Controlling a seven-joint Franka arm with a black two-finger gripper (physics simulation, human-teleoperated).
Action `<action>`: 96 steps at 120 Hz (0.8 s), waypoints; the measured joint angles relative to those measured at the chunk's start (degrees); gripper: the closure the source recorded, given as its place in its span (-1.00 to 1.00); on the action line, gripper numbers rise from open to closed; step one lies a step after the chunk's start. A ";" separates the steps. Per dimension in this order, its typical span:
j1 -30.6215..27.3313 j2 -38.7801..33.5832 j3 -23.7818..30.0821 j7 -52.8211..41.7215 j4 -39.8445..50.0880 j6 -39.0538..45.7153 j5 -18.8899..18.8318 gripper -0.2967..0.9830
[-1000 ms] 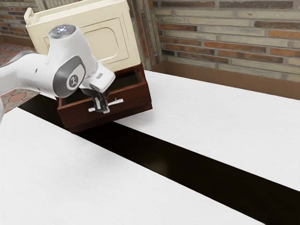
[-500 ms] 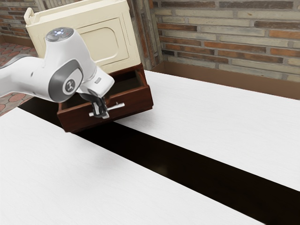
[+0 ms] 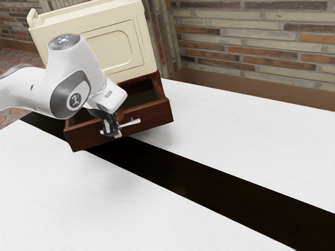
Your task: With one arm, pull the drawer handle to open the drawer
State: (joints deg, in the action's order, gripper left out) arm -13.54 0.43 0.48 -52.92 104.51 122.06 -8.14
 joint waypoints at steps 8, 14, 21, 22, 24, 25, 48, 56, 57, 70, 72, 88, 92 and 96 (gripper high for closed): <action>-0.05 -0.75 0.27 0.30 0.70 -0.03 0.02 0.49; 0.02 -1.43 0.34 0.54 1.25 -0.05 0.02 0.49; -0.03 -2.16 0.53 0.80 2.01 -0.07 0.02 0.49; -0.08 -2.27 0.60 0.84 2.11 -0.07 0.03 0.49; -0.14 -2.47 0.72 0.91 2.30 -0.08 0.03 0.49; -0.16 -2.57 0.76 0.94 2.38 -0.08 0.03 0.49; 0.49 -5.05 1.10 1.44 2.97 -1.25 0.03 0.39; 0.54 -6.79 1.20 1.53 3.11 -2.64 0.22 0.34; 0.54 -7.08 1.21 1.54 3.11 -2.86 0.33 0.34; 0.65 -12.33 0.65 1.17 2.34 -6.72 3.12 0.21; 0.64 -12.95 0.26 1.10 1.70 -7.76 3.53 0.16; -0.07 -14.42 -0.76 0.90 -6.46 -19.81 3.80 -0.17; -0.11 -14.51 -1.06 0.96 -9.45 -23.64 3.56 -0.22; -0.16 -14.71 -1.24 1.01 -11.57 -27.34 3.35 -0.27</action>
State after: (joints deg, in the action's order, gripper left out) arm -13.70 -14.29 -0.76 -51.91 92.94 94.72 -4.79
